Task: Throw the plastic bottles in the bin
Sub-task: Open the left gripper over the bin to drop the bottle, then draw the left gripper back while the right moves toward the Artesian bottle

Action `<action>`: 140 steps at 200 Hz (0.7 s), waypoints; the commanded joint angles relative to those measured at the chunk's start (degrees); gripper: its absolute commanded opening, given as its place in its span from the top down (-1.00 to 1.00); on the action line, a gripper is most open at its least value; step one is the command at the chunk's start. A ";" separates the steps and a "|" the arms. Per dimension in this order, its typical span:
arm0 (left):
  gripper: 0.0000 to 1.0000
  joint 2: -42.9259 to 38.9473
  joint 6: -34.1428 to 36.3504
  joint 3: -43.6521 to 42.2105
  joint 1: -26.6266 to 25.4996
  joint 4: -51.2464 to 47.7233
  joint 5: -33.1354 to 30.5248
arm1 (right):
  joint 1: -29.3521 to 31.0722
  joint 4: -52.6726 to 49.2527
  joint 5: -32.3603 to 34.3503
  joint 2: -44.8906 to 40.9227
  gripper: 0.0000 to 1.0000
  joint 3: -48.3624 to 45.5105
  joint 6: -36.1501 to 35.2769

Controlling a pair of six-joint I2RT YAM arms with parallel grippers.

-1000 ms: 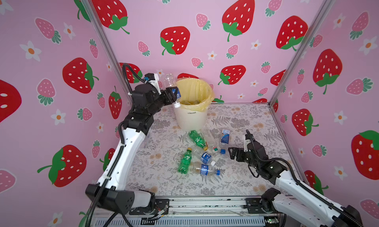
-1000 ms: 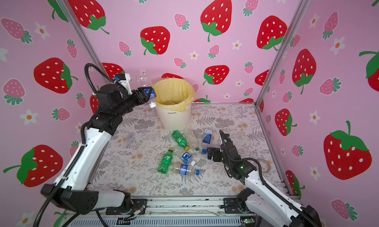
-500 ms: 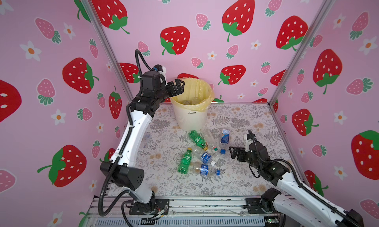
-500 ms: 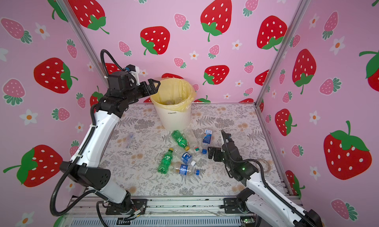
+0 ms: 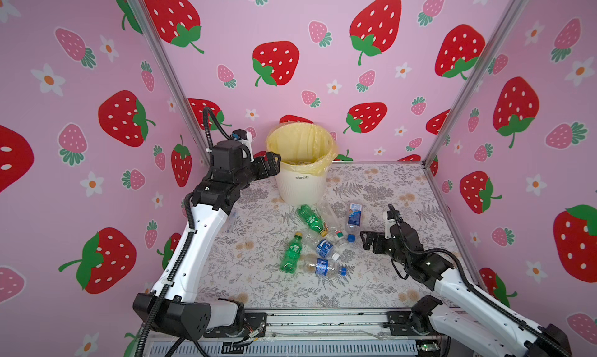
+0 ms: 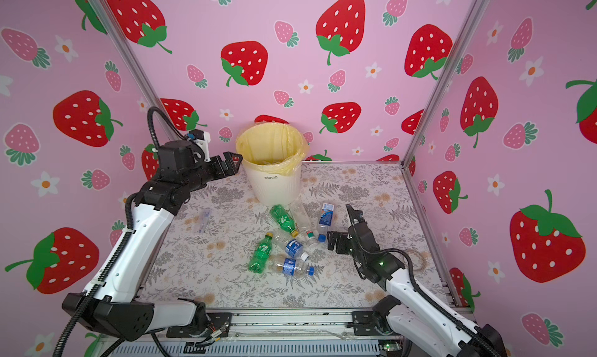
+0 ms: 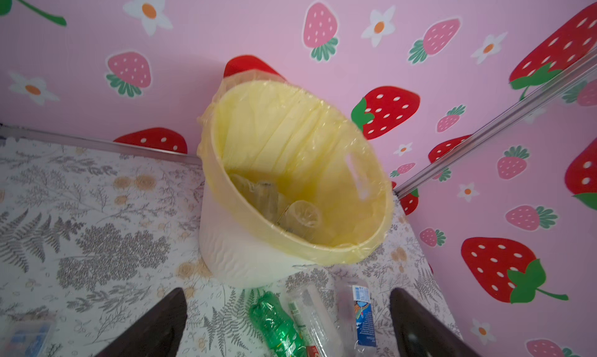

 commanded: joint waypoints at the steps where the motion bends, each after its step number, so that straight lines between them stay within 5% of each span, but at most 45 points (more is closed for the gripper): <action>1: -0.98 -2.87 1.20 -2.79 0.35 -1.58 -0.22 | -0.43 0.92 -0.45 0.99 -0.99 -0.01 -0.33; 140: -0.98 -6.53 3.50 -17.19 5.18 -5.36 0.65 | -0.43 1.32 -0.15 12.19 -0.99 4.60 1.74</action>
